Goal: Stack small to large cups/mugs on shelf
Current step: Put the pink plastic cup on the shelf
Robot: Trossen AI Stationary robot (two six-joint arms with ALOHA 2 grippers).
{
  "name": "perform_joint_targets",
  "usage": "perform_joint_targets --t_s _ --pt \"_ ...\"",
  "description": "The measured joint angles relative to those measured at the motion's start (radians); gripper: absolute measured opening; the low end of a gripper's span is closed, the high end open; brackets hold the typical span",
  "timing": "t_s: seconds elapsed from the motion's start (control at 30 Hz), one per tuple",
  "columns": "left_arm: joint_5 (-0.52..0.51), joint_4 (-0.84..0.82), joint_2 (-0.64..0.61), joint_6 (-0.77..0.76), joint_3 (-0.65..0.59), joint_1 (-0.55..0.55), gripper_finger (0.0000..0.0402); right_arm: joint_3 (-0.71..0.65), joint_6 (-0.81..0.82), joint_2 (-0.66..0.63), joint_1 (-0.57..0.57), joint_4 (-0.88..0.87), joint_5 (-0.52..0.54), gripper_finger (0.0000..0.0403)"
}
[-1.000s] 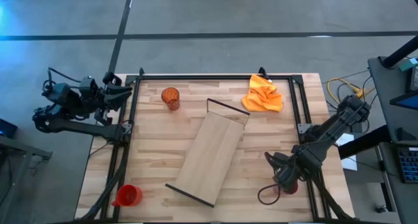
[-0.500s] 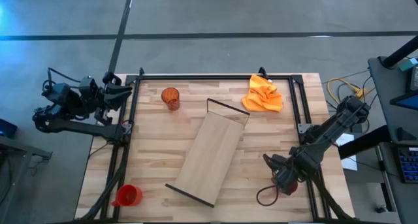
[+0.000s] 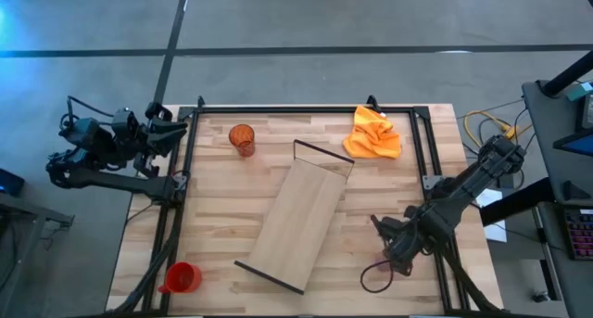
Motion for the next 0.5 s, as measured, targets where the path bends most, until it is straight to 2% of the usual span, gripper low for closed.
perform_joint_targets --t_s 0.13,0.27,0.33,0.5 --pt "0.0 0.0 0.0 0.0 0.0 0.0 0.0061 0.1 -0.123 0.0 -0.077 0.0 0.206 0.001" --pt "-0.001 0.001 0.002 -0.001 0.0 0.0 0.0061 0.175 -0.287 0.003 -0.21 0.004 0.4 0.0009" --pt "-0.002 0.002 0.004 -0.001 0.0 0.0 0.0061 0.196 -0.363 0.007 -0.289 0.007 0.429 0.0009" --pt "-0.004 0.003 0.02 -0.002 -0.001 0.0 0.0061 0.239 -0.542 0.022 -0.489 0.037 0.416 0.0009"
